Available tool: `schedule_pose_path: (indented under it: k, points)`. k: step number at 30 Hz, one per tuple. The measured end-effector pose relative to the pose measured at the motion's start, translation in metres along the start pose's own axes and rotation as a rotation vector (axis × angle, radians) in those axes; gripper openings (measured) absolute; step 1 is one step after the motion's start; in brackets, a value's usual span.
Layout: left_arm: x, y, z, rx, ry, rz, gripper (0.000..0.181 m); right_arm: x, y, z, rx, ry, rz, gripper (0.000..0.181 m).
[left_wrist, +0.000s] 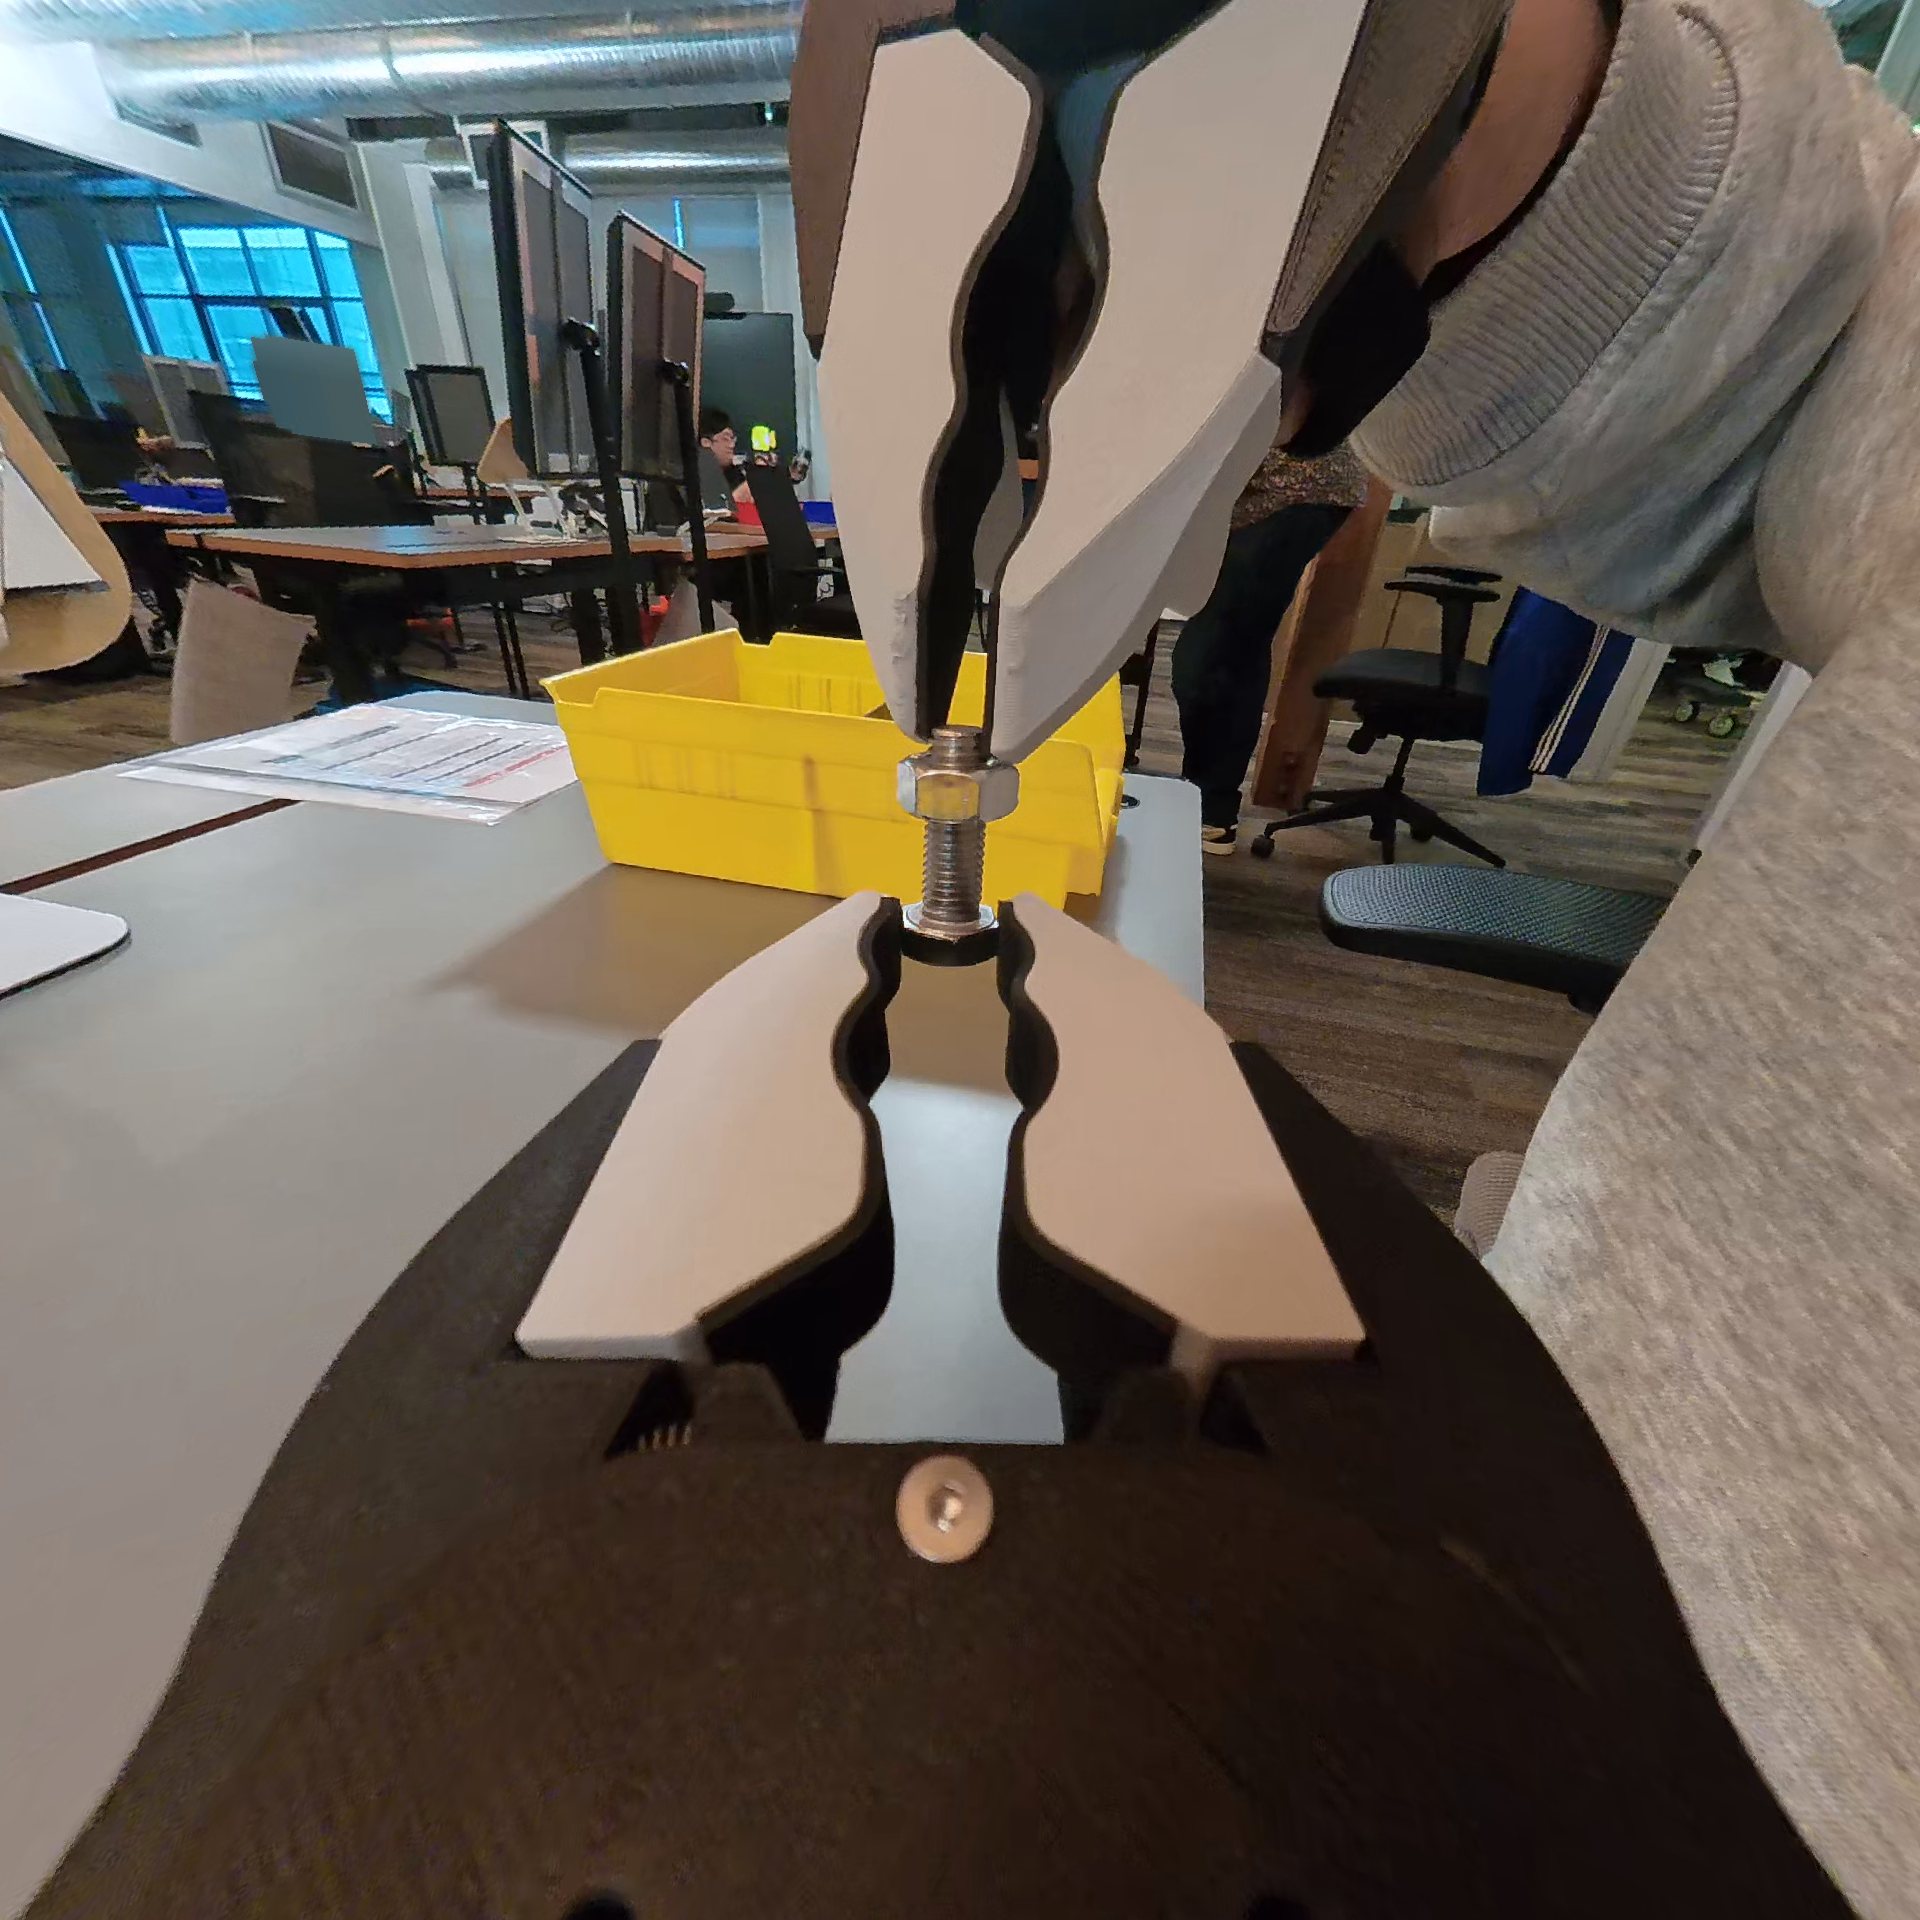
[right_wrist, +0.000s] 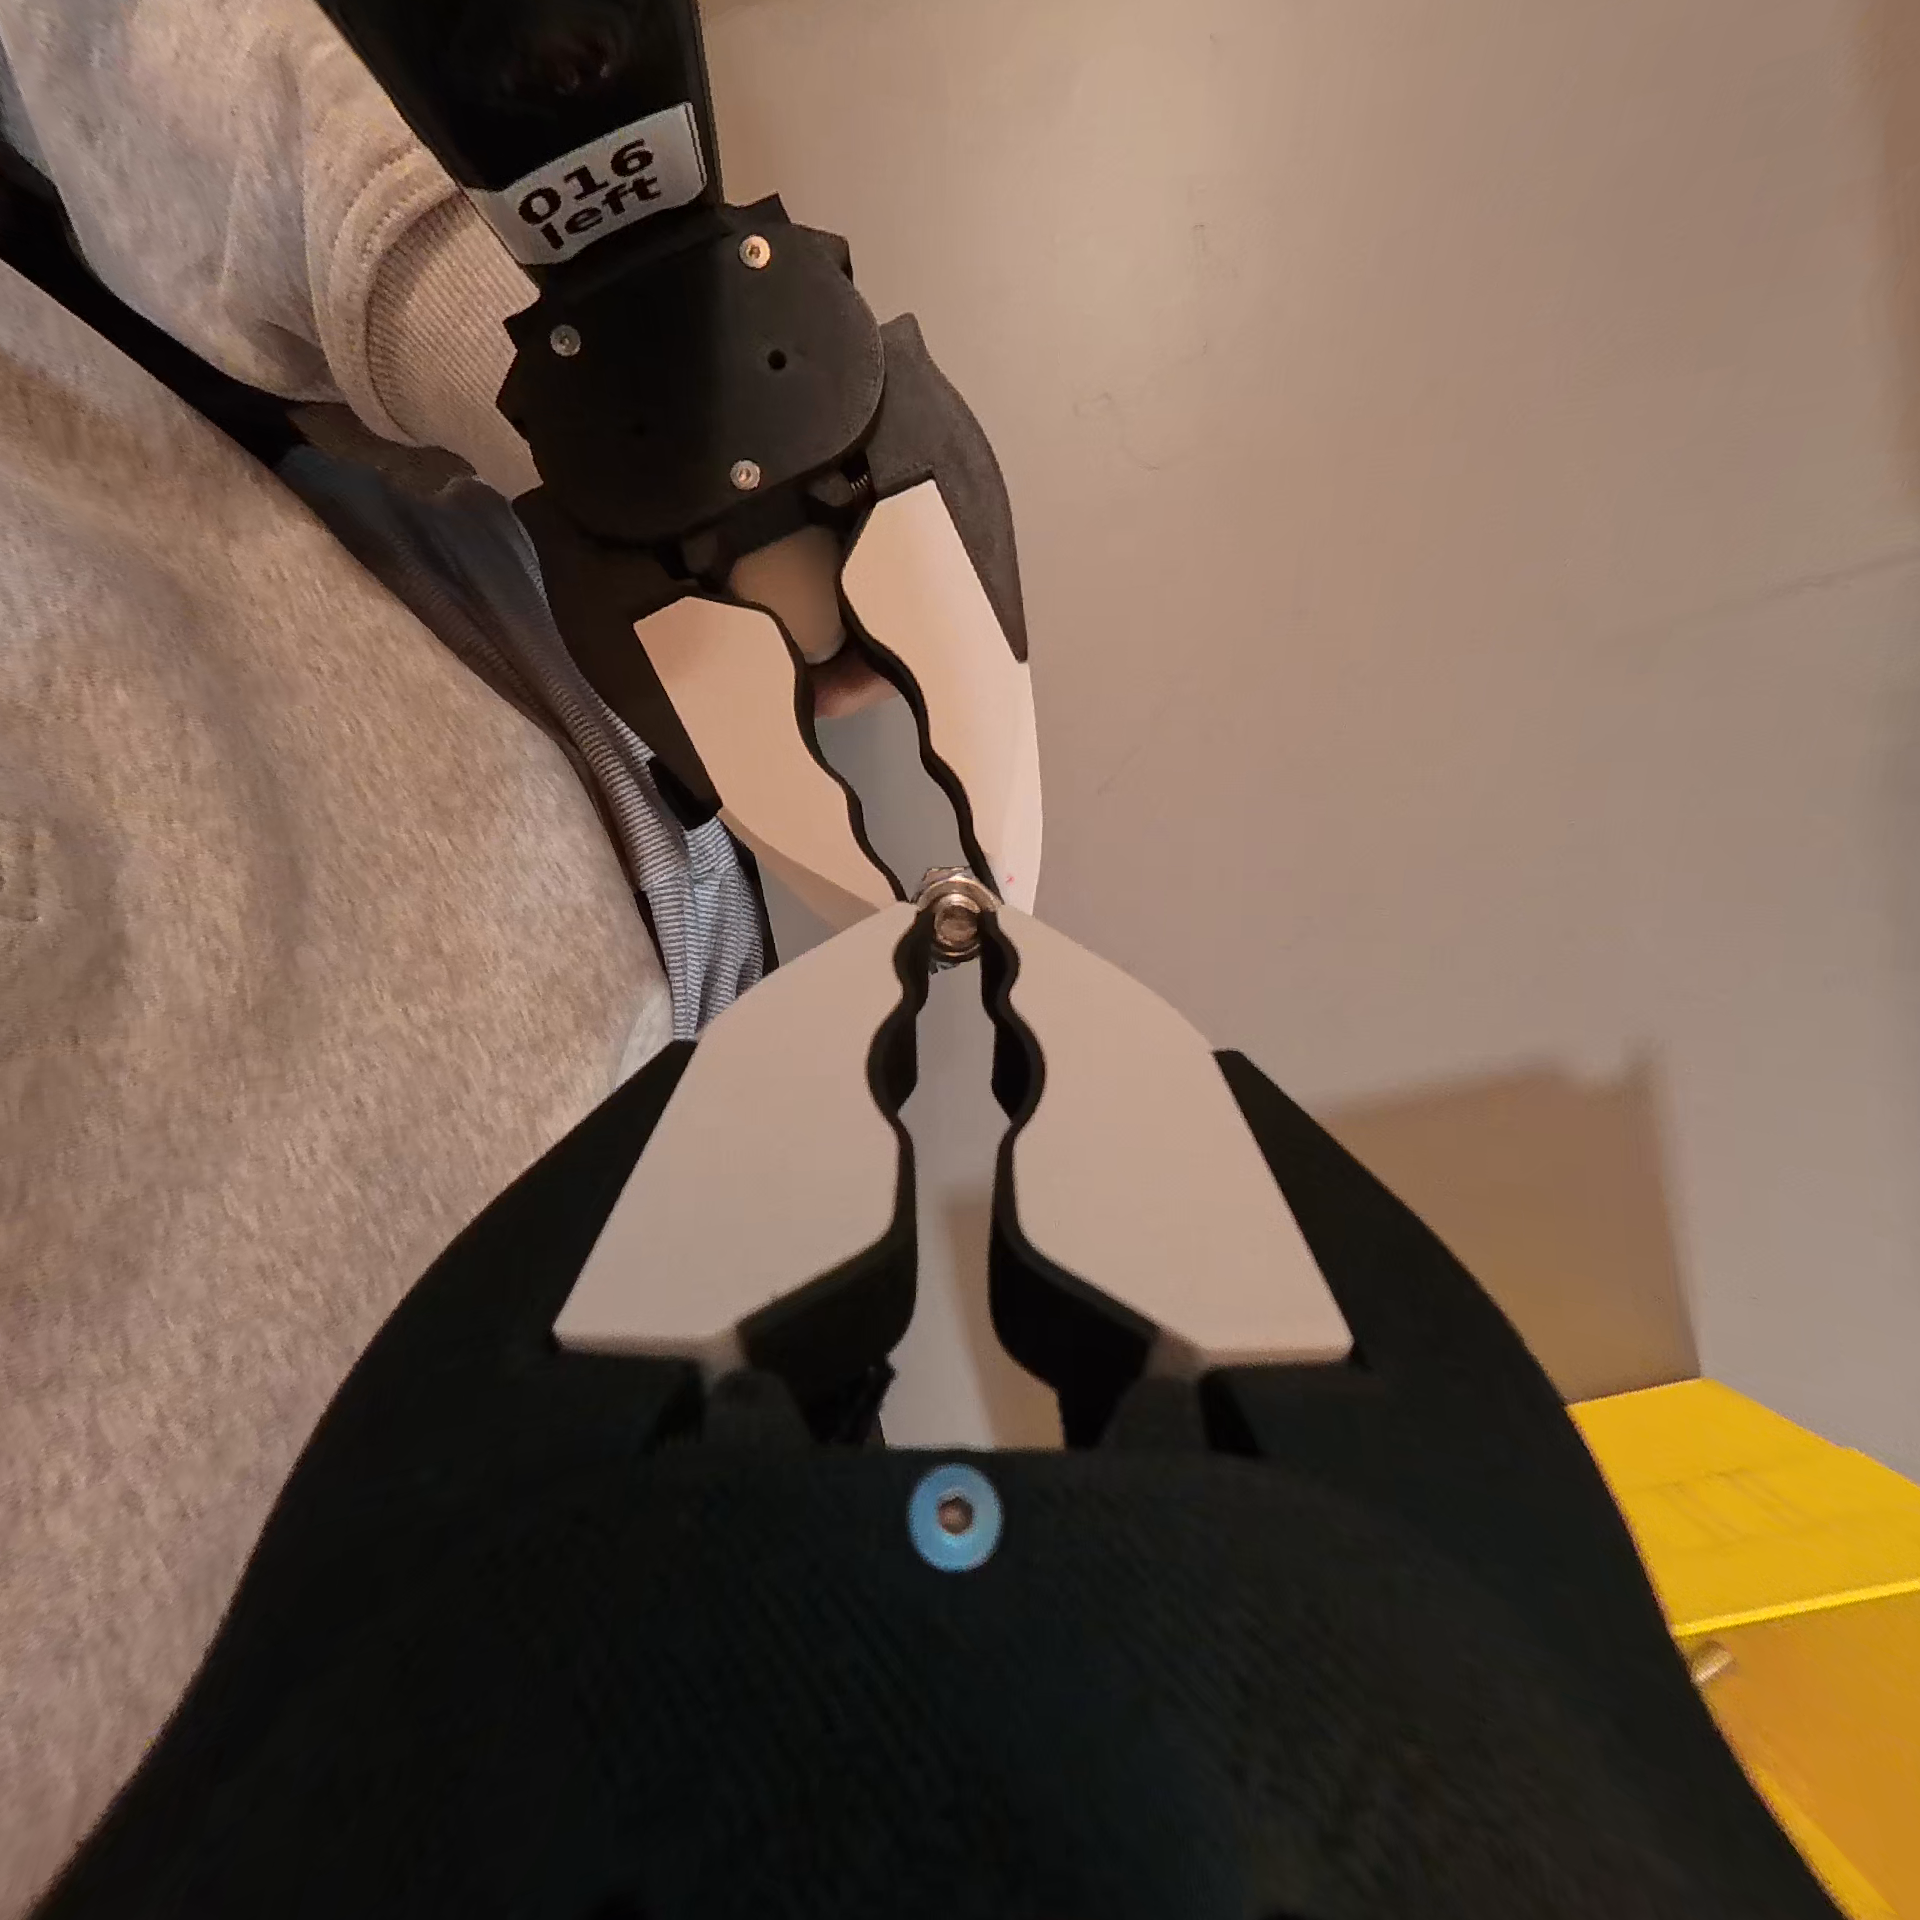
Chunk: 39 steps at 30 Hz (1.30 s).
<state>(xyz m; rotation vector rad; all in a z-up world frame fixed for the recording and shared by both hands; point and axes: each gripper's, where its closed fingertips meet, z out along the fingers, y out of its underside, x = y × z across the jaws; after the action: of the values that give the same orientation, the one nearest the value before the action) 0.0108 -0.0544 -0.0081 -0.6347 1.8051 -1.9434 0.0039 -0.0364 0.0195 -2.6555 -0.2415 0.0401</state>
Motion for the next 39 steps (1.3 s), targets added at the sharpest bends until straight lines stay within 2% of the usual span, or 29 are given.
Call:
schedule_pose_path:
  k: [5,10,14,17,39]
  points:
    - [-0.005,0.004,0.0,-0.021,-0.027,-0.014,0.019,0.001,0.001,0.001,-0.002,0.016,0.016,0.025]
    - [-0.004,0.003,0.0,-0.02,-0.026,-0.004,0.018,0.002,0.009,0.006,-0.054,0.039,0.026,0.031]
    - [-0.001,0.003,0.001,-0.022,-0.016,0.006,0.019,-0.002,0.012,0.014,-0.074,0.015,0.029,0.029]
    - [0.0,0.005,0.001,-0.028,-0.015,0.013,0.018,0.0,0.009,0.016,-0.065,0.039,0.001,0.018]
    - [0.001,0.004,0.001,-0.034,-0.009,0.007,0.018,-0.001,0.016,0.012,-0.117,0.041,-0.023,0.019]
